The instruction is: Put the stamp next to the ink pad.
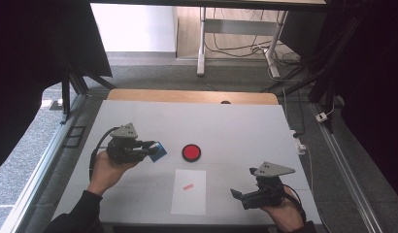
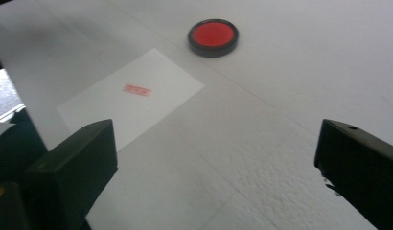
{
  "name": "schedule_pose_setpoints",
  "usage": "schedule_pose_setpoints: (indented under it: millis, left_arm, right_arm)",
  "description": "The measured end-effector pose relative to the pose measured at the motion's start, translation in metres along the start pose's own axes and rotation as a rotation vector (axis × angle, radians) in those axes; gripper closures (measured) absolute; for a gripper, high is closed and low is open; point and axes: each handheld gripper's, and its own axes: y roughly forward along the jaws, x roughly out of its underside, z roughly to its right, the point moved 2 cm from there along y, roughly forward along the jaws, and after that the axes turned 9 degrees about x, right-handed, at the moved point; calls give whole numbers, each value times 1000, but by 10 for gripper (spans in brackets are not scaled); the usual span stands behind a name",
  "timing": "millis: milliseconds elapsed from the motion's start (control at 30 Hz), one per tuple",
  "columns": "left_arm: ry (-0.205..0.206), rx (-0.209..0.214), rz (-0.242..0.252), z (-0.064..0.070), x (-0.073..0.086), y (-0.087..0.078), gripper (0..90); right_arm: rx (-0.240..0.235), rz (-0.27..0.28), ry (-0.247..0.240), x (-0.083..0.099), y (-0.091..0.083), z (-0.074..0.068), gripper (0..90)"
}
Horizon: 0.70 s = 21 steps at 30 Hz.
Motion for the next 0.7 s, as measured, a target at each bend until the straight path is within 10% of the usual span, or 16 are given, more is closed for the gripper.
schedule_pose_setpoints:
  millis: [700]
  left_arm:
    - [-117, -94, -67, -30, 23, 12, 702]
  right_arm:
    - [104, -29, 81, 24, -20, 21, 0]
